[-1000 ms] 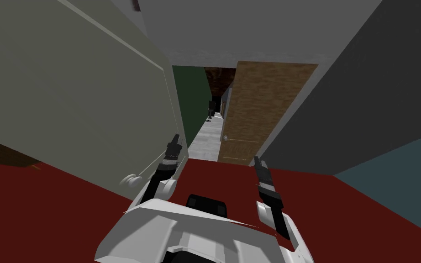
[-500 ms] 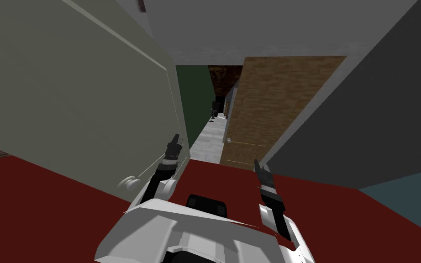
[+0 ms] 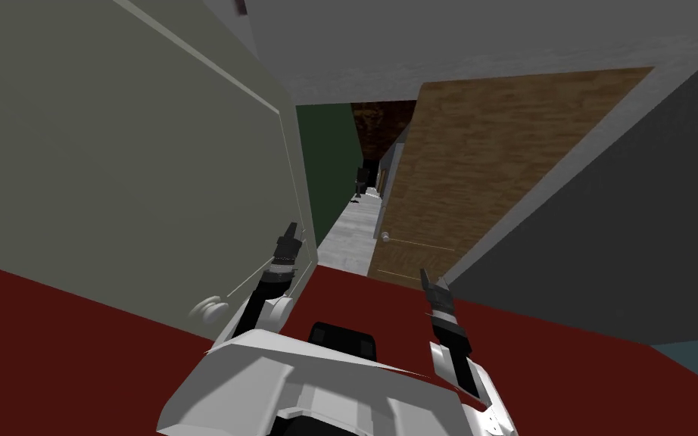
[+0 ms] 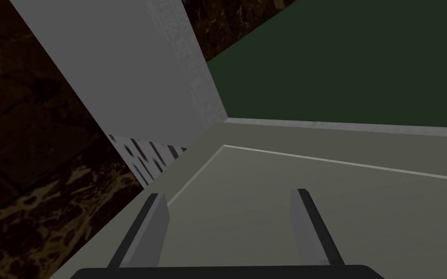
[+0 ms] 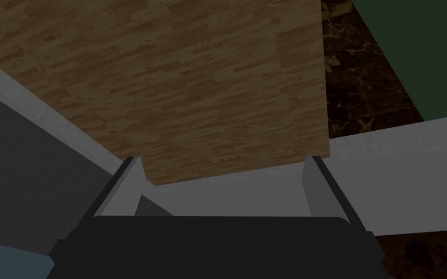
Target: Pull the door open
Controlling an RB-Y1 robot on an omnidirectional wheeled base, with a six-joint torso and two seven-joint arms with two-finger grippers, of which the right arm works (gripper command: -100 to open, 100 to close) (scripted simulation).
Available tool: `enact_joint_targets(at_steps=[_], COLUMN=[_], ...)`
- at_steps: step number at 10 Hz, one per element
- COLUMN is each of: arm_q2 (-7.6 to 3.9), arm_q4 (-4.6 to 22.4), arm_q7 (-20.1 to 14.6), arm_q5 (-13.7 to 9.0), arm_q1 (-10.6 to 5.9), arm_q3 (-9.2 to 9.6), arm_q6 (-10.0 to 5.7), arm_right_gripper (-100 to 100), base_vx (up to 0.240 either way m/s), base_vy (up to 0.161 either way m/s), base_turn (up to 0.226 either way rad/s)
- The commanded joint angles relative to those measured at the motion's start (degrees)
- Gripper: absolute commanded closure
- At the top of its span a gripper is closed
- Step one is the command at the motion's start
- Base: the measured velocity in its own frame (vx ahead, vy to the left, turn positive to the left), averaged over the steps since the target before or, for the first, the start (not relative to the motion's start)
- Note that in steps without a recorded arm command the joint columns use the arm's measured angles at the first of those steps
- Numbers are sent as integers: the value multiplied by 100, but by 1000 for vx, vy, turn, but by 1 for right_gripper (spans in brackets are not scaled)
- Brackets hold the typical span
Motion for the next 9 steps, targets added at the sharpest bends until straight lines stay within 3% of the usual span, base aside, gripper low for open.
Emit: enact_joint_targets(at_steps=[1, 9], arm_q2=[13, 158], arm_q4=[264, 1308], arm_q7=[200, 1038], arm_q5=[108, 610], arm_q1=[-92, -439], arm_q3=[-124, -661], arm_q6=[-54, -228], arm_right_gripper=[-100, -100], base_vx=[86, 106], base_vy=[-9, -13], base_turn=[113, 109])
